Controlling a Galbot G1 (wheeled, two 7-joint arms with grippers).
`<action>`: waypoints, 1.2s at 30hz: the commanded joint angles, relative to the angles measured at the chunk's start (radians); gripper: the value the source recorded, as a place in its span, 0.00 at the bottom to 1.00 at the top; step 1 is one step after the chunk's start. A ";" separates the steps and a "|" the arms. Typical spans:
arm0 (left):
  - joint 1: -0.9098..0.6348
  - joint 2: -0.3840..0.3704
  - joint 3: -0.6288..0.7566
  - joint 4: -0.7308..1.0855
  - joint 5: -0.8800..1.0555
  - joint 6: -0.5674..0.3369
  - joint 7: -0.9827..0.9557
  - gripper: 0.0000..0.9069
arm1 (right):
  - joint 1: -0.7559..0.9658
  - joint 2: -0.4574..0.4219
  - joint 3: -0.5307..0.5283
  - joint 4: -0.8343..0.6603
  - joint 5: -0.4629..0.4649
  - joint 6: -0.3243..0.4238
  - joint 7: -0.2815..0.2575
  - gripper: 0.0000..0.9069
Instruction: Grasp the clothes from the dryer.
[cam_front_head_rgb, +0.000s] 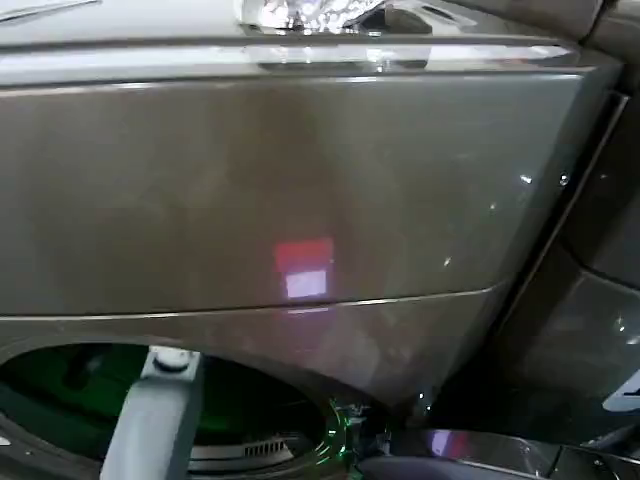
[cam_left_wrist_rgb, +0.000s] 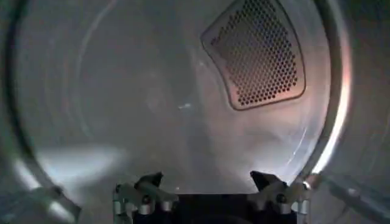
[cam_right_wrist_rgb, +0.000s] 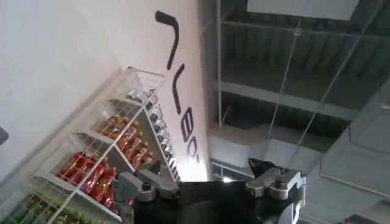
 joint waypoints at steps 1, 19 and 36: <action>-0.133 0.010 0.092 0.213 0.166 0.029 0.291 1.00 | -0.001 0.000 0.002 0.001 0.001 0.000 0.000 1.00; -0.314 0.044 0.329 0.520 0.564 -0.270 0.799 1.00 | -0.013 0.005 0.012 0.006 0.003 0.000 -0.003 1.00; -0.440 0.012 0.414 0.665 0.823 -0.415 1.023 1.00 | -0.005 0.007 0.000 0.021 0.002 -0.001 -0.004 1.00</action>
